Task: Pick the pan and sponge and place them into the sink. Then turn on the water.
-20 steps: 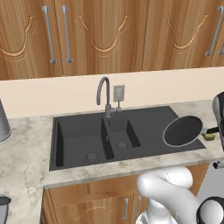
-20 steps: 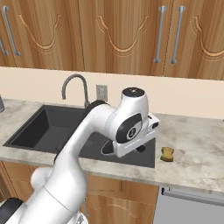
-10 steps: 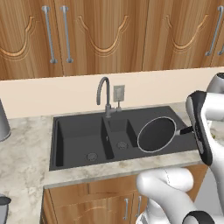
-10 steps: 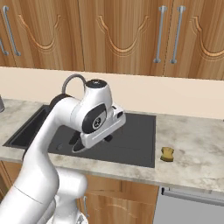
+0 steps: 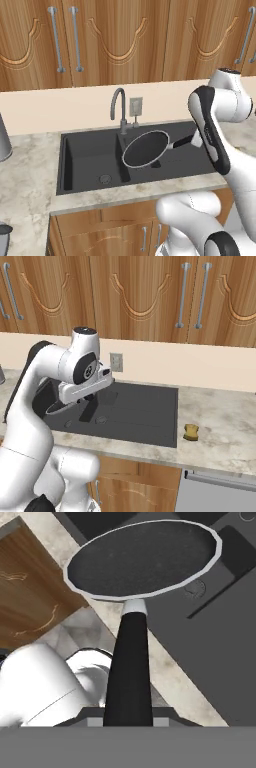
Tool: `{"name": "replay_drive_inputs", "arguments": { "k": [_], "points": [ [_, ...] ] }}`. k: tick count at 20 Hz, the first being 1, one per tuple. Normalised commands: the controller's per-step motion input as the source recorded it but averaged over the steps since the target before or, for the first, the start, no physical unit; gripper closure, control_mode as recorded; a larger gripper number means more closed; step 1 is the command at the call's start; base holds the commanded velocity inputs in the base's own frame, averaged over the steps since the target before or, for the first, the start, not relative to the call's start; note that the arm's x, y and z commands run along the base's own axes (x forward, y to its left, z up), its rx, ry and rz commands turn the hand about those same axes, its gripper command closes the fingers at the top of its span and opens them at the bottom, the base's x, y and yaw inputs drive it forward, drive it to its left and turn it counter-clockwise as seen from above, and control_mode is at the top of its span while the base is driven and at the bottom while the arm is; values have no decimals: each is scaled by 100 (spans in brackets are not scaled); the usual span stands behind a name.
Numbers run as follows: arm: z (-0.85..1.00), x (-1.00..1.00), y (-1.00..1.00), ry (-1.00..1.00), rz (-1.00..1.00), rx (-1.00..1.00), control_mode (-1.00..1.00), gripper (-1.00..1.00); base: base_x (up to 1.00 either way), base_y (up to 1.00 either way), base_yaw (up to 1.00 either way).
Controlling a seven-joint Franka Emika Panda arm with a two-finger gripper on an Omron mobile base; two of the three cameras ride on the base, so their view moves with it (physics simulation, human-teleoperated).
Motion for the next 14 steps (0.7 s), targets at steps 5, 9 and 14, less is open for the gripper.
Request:
{"name": "replay_drive_inputs", "arguments": {
  "k": [5,9,14],
  "points": [
    [-20,25,100,6,-17,6,-100,100,0,0,0],
    [-28,9,100,3,-42,1,-100,100,0,0,0],
    [-38,0,100,1,-52,0,-100,100,0,0,0]
  ]
}}
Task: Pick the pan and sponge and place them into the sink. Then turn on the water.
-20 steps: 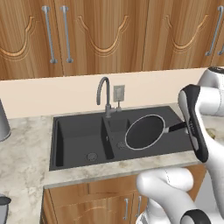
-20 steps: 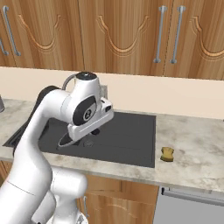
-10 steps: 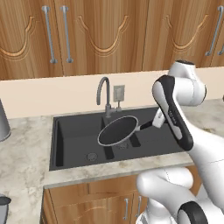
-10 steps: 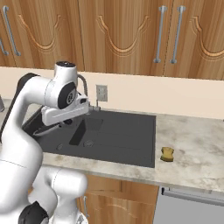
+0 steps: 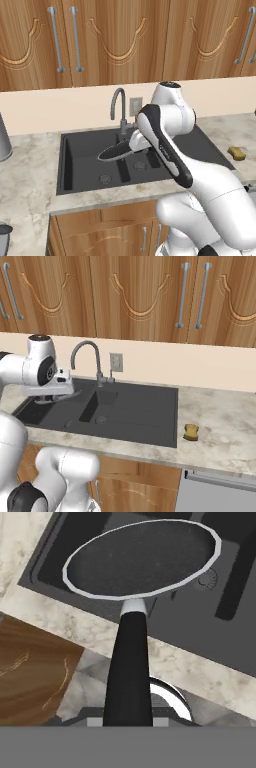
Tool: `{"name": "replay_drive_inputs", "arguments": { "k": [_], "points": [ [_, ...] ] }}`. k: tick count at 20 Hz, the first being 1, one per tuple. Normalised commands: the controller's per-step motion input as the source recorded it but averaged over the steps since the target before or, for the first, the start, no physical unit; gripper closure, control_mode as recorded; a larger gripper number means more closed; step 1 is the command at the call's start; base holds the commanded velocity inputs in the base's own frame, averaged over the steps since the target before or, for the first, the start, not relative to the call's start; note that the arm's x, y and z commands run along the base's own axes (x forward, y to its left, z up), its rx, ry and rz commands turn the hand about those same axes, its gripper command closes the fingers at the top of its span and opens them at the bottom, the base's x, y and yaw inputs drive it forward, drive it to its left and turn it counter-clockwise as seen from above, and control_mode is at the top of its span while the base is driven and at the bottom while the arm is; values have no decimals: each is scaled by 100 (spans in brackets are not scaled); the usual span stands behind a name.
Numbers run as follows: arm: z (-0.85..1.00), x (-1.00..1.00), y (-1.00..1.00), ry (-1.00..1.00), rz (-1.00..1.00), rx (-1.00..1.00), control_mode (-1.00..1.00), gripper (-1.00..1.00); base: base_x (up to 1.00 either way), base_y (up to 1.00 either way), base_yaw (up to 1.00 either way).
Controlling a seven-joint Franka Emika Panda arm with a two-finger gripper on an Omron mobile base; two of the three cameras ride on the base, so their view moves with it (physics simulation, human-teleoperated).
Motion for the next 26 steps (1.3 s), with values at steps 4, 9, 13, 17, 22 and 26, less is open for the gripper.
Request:
{"name": "replay_drive_inputs", "arguments": {
  "k": [4,9,13,17,22,26],
  "points": [
    [-28,-3,100,3,-46,0,-100,100,0,0,0],
    [-15,37,91,3,-24,0,-100,100,0,0,0],
    [-38,42,77,5,-9,0,-100,100,0,0,0],
    [-49,27,26,2,0,1,-100,100,0,0,0],
    [-47,48,19,2,0,0,-100,100,0,0,0],
    [-37,58,3,0,0,0,-100,100,0,0,0]
  ]
}}
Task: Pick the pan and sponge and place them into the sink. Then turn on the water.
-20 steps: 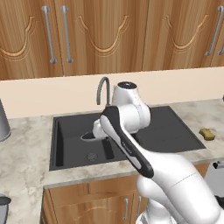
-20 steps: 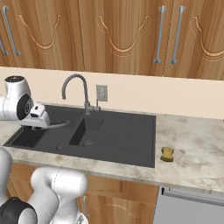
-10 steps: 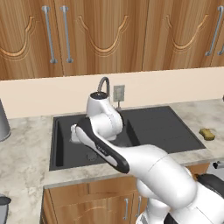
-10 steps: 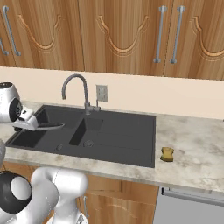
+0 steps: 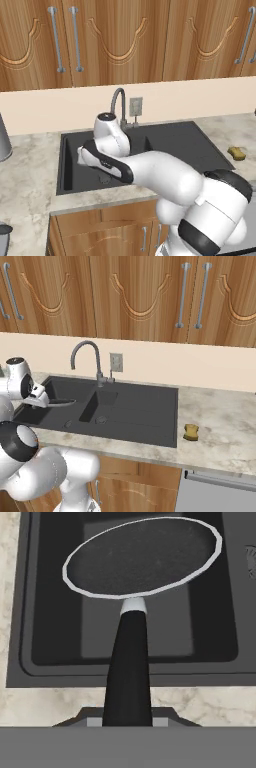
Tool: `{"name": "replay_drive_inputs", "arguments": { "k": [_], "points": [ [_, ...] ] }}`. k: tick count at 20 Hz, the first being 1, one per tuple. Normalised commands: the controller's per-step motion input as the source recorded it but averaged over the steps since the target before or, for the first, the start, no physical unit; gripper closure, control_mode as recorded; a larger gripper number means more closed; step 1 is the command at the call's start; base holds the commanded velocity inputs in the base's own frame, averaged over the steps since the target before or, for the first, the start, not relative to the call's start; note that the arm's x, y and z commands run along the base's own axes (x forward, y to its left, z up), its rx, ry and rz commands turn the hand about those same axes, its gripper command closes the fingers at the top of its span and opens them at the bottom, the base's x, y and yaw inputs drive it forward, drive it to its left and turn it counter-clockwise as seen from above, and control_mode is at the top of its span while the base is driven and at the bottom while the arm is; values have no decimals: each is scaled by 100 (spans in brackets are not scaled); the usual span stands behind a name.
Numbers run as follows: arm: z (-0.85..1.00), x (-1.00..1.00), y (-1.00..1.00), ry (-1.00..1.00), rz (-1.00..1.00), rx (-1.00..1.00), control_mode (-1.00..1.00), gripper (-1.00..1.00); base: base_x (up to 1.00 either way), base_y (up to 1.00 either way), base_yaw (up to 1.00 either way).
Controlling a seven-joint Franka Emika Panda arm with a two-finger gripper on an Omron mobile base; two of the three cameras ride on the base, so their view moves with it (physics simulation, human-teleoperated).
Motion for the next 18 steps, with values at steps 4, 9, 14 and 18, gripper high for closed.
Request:
{"name": "replay_drive_inputs", "arguments": {
  "k": [4,9,14,18],
  "points": [
    [-47,45,0,0,0,0,-100,100,0,0,0],
    [-53,36,0,0,0,0,-100,100,0,0,0],
    [-47,38,0,0,0,0,-100,100,0,0,0],
    [-45,49,0,0,1,0,-100,100,0,0,0]
  ]
}}
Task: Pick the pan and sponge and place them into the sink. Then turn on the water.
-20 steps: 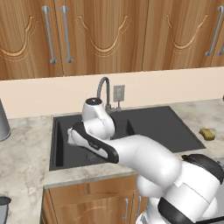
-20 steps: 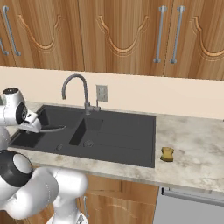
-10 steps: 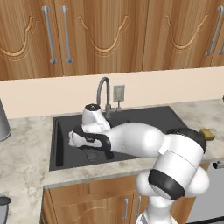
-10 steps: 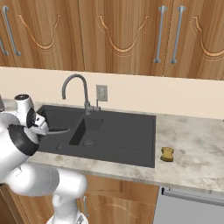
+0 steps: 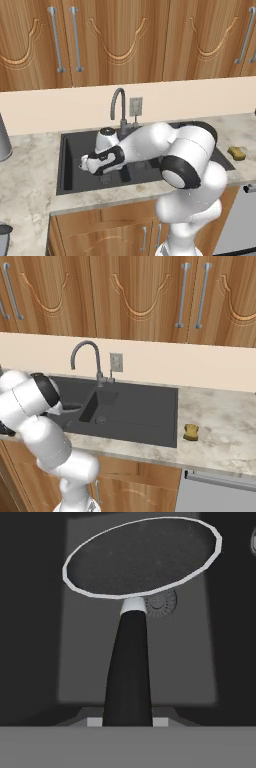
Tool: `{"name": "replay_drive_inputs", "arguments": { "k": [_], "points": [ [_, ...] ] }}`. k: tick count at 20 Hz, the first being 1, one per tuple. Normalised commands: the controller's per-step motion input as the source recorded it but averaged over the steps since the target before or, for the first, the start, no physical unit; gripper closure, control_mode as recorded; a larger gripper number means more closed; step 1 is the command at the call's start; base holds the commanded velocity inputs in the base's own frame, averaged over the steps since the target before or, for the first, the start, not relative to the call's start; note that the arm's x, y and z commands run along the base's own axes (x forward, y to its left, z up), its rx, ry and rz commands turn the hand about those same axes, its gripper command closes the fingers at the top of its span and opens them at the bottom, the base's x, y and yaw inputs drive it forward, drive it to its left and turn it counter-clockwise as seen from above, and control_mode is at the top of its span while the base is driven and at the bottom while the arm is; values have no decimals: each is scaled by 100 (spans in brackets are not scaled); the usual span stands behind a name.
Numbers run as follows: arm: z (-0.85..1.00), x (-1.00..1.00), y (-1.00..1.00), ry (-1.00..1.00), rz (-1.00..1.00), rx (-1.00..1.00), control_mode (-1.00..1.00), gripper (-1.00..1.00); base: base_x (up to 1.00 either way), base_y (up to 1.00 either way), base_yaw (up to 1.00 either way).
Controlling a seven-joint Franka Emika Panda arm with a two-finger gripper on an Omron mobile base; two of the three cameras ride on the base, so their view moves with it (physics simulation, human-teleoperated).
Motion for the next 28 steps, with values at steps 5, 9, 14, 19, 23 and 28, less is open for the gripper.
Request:
{"name": "replay_drive_inputs", "arguments": {
  "k": [5,9,14,19,23,28],
  "points": [
    [-50,46,0,0,3,0,-100,100,0,0,0],
    [-48,33,3,-3,3,0,-100,100,0,0,0],
    [-47,37,7,-2,4,0,-100,100,0,0,0],
    [-45,31,8,-1,3,0,-100,100,0,0,0],
    [-36,35,9,0,2,0,-100,100,0,0,0],
    [-18,36,8,0,0,0,-100,100,0,0,0]
  ]
}}
